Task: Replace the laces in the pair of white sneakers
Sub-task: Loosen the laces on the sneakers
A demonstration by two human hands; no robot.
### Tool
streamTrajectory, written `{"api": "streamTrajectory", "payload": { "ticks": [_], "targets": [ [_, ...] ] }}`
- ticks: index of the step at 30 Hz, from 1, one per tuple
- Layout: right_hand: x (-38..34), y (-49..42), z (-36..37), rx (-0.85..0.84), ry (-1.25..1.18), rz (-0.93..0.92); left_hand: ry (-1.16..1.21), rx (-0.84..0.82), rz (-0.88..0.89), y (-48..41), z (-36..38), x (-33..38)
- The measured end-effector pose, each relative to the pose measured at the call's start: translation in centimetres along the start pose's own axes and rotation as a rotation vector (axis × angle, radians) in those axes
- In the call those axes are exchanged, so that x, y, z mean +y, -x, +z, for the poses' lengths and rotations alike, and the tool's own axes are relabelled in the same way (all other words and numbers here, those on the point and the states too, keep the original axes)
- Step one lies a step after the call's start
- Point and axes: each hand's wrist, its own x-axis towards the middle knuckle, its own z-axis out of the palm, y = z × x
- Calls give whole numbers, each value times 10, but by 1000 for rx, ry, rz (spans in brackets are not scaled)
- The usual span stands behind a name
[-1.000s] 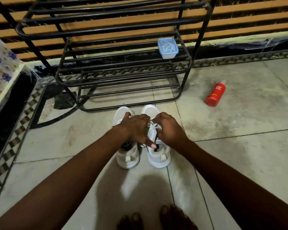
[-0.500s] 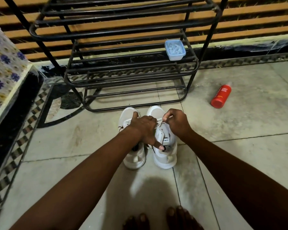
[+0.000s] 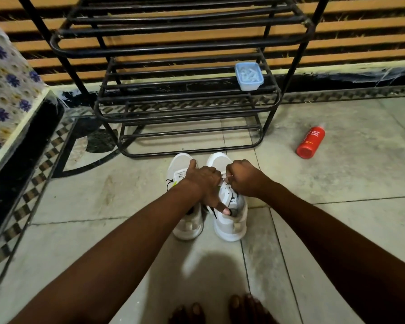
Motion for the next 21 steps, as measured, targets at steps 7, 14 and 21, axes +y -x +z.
{"api": "streamTrajectory", "payload": {
  "ticks": [7,14,21],
  "targets": [
    [-8,9,-14,41,-637,197,-22,2,-6,-4,0,0],
    [1,15,-15,7,-793,261,-45,-23,-23,-7,1,1],
    [-4,21,-29,-173,-614,41,-42,-23,-31,-8,0,3]
  ]
}}
